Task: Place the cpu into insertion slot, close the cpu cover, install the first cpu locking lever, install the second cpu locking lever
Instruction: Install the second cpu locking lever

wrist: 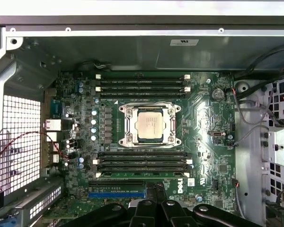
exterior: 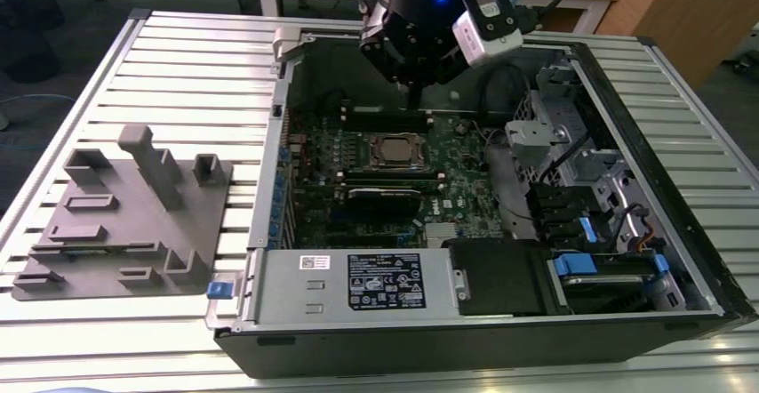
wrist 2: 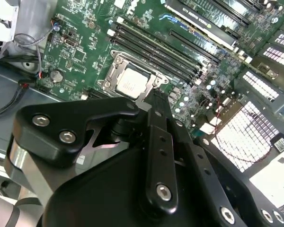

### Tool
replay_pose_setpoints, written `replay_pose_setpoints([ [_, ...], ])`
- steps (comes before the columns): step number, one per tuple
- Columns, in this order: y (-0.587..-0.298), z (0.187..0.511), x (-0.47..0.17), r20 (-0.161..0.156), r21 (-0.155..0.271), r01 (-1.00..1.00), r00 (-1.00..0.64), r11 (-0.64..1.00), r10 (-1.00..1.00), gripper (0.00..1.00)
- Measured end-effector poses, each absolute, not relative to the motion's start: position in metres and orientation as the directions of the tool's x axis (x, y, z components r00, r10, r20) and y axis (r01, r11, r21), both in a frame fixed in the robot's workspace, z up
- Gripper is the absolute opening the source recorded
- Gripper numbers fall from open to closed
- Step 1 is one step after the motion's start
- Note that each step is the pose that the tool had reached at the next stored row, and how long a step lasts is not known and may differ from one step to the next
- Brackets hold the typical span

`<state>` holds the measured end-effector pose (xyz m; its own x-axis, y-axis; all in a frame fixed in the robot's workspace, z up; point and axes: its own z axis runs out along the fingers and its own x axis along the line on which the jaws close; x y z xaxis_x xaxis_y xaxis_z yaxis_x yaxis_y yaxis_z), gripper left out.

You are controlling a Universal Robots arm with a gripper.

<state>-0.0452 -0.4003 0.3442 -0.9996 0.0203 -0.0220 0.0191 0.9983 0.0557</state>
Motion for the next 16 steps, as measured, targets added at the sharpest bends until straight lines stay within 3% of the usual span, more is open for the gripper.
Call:
replay_pose_setpoints([
  [16, -0.400, 0.323, -0.045, -0.022, 0.056, 0.019, -1.000, 0.998, 0.020, 0.11],
])
